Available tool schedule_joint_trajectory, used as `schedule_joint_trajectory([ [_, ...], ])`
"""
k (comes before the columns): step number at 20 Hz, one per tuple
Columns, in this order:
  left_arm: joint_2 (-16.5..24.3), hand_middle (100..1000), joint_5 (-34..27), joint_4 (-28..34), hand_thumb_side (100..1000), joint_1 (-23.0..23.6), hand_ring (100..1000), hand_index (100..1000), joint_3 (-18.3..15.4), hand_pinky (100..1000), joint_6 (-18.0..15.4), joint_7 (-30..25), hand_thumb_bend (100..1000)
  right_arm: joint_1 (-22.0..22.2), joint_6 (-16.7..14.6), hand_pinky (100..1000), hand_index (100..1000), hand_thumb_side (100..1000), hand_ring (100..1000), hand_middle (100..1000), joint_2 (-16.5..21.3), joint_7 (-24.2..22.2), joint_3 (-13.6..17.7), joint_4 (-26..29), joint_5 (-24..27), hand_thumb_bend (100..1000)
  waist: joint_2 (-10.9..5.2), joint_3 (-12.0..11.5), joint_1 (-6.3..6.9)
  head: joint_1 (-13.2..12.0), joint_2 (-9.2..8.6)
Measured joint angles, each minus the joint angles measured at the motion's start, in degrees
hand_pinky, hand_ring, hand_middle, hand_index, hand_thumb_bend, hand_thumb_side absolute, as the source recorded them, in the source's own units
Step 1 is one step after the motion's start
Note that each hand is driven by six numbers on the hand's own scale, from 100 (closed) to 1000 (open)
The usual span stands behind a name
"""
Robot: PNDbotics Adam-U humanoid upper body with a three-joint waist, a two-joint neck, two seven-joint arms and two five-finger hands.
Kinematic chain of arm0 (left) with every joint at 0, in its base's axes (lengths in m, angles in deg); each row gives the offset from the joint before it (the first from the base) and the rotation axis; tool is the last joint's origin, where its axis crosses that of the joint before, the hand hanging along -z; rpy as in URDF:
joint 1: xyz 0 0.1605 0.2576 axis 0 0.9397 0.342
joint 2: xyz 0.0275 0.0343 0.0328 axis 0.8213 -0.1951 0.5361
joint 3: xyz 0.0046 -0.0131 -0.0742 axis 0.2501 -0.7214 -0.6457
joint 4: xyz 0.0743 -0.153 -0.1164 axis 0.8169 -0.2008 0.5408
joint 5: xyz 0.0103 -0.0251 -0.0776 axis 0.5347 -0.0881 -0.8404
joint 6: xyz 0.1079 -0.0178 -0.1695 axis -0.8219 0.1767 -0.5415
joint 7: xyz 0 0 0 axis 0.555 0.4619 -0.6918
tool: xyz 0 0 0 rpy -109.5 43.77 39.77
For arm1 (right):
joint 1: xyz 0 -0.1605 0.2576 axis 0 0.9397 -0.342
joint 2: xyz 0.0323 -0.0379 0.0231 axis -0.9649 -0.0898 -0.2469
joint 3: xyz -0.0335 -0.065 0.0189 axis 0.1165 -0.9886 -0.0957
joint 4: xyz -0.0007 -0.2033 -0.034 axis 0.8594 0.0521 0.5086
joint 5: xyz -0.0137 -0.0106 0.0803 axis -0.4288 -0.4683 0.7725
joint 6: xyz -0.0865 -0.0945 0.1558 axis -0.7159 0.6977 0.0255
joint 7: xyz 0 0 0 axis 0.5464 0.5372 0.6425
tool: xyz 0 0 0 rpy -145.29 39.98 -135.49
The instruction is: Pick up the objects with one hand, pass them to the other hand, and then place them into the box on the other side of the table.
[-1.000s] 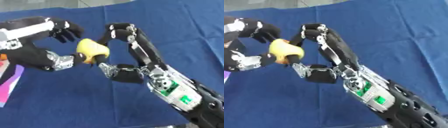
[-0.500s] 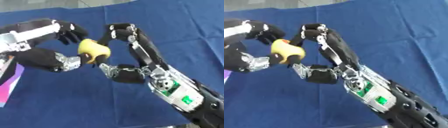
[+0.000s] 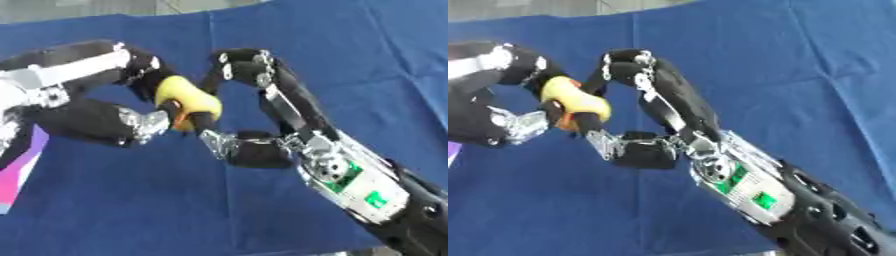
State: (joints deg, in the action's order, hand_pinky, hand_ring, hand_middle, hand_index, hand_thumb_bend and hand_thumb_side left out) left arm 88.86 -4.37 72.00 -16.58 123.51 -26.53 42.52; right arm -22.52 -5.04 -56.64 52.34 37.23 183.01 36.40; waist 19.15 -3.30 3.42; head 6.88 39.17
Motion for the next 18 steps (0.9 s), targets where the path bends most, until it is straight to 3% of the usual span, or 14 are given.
schedule_joint_trajectory([
  [4, -0.48, 392, 1.92, 0.1, 327, -0.1, 480, 503, 0.0, 572, 0.75, 2.54, 100, 0.03, 0.03, 824, 596, 100, 601, 470, 0.05, 0.09, 0.0, 0.0, 0.04, 100, 0.0, 0.02, 0.01, 0.0, 0.0],
  [8, -0.55, 334, 3.34, 0.16, 231, -0.09, 430, 434, 0.0, 521, 0.52, 5.5, 100, 0.44, 1.61, 820, 683, 100, 664, 545, 0.14, -1.52, -0.01, 0.01, -0.83, 100, 0.0, 0.09, 0.02, -0.18, 0.0],
  [9, -0.55, 327, 3.75, 0.12, 215, -0.05, 424, 425, 0.0, 515, 0.37, 6.1, 100, 0.48, 2.43, 821, 702, 153, 678, 563, 0.18, -2.34, -0.01, 0.03, -1.38, 100, 0.0, 0.11, 0.02, -0.23, 0.0],
  [10, -0.54, 321, 4.12, 0.03, 190, 0.02, 418, 417, 0.0, 507, 0.22, 6.63, 100, 0.5, 3.25, 828, 751, 312, 709, 605, 0.25, -3.17, -0.01, 0.05, -1.97, 100, 0.0, 0.12, 0.02, -0.28, 0.01],
  [11, -0.52, 317, 4.52, -0.02, 171, 0.17, 413, 413, -0.01, 500, 0.03, 7.08, 100, 0.52, 4.16, 837, 783, 411, 734, 595, 0.31, -4.03, -0.01, 0.08, -2.65, 100, 0.0, 0.13, 0.0, -0.38, 0.01],
  [14, -0.41, 312, 5.86, -0.04, 115, 1.21, 407, 410, -0.06, 482, -0.71, 7.99, 100, 0.55, 6.79, 867, 875, 640, 796, 672, 0.31, -6.23, -0.03, 0.17, -4.94, 100, 0.0, 0.15, -0.07, -0.88, 0.01],
  [15, -0.36, 314, 6.27, -0.04, 100, 1.75, 408, 413, -0.12, 479, -0.88, 8.24, 100, 0.61, 7.46, 876, 897, 693, 812, 697, 0.31, -6.84, -0.03, 0.17, -5.71, 100, 0.0, 0.15, -0.1, -1.0, 0.01],
  [18, 0.68, 311, 6.86, -0.04, 100, 3.83, 405, 413, -0.93, 474, -0.98, 9.42, 100, 0.83, 9.09, 895, 950, 709, 859, 769, 0.31, -8.1, -0.03, 0.17, -7.59, 100, 0.0, 0.16, -0.16, -1.36, 0.0],
])
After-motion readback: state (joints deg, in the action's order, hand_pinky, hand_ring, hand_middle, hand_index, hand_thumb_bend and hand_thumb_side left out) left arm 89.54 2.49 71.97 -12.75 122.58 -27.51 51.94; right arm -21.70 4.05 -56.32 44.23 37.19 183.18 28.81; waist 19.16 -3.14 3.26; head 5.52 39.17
